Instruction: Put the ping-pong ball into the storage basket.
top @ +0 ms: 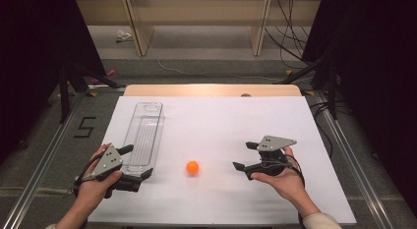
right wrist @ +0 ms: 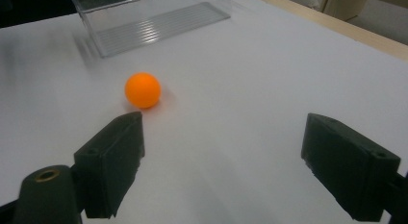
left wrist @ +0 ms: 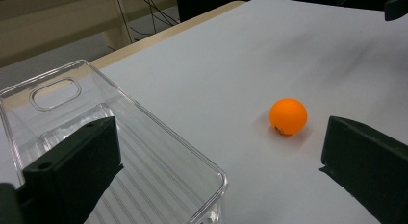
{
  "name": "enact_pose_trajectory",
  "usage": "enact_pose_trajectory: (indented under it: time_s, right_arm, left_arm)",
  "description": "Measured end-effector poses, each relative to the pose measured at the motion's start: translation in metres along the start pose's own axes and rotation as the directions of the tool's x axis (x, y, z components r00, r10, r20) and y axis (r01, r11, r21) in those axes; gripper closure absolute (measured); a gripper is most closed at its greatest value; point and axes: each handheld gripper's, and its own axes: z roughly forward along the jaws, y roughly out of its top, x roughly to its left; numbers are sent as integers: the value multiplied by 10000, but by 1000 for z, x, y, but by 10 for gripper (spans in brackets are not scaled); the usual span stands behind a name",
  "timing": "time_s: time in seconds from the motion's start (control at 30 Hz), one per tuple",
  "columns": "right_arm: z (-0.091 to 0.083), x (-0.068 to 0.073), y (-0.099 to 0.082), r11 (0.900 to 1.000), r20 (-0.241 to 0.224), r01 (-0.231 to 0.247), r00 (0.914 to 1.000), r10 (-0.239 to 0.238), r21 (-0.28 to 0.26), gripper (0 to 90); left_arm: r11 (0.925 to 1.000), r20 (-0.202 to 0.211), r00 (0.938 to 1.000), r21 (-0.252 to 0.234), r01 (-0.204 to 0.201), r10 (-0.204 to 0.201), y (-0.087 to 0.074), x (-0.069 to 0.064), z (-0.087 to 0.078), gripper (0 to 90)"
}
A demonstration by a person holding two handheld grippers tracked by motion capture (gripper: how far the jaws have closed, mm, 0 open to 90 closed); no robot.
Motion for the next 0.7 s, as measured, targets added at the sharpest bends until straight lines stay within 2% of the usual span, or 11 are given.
enact_pose_trajectory:
  time_s: [0.7]
  right_arm:
    - [6,2,2,10000,-119,61,9999,-60,38,161]
  left_arm:
    - [10000,45,10000,-72,-30,31,1,1,0,0]
